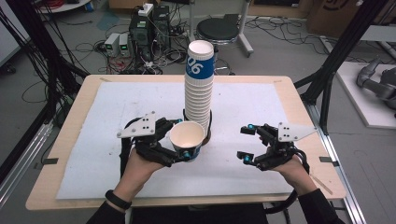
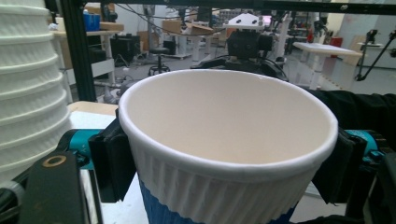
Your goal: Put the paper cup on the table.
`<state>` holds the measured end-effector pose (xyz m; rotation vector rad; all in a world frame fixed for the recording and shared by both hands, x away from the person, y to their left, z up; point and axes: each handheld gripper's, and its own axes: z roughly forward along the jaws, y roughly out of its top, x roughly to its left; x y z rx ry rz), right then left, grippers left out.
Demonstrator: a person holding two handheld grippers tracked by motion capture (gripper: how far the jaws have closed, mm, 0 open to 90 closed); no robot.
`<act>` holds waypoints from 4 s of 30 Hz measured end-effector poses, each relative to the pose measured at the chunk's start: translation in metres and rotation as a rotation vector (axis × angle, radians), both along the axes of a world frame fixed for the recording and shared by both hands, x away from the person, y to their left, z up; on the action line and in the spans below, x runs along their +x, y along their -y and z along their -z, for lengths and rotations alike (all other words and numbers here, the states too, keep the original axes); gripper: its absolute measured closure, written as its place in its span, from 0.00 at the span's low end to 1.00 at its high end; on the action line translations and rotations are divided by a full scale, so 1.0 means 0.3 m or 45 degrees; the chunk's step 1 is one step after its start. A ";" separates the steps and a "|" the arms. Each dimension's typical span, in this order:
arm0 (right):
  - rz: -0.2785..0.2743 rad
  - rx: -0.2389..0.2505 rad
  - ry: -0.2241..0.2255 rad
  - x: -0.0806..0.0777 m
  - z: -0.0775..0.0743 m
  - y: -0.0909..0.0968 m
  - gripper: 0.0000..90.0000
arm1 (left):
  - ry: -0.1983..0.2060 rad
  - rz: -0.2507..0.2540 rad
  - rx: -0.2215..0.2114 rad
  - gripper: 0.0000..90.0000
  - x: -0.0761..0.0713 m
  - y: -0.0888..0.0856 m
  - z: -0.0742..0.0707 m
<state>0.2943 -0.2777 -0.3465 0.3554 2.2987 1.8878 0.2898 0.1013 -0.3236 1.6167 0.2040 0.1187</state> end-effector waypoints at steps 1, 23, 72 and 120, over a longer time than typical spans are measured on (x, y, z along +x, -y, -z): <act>0.002 0.005 -0.006 0.000 0.000 0.000 0.21 | 0.003 -0.010 0.004 0.24 0.001 -0.007 -0.001; 0.152 0.015 -0.017 0.027 0.002 0.030 0.21 | 0.010 -0.280 0.004 0.24 0.073 -0.211 0.002; 0.218 0.036 -0.005 0.037 0.002 0.050 0.21 | -0.025 -0.898 -0.013 0.23 0.293 -0.381 0.132; 0.225 0.033 -0.008 0.035 0.006 0.050 0.21 | -0.266 -1.081 0.260 0.24 0.387 -0.403 0.355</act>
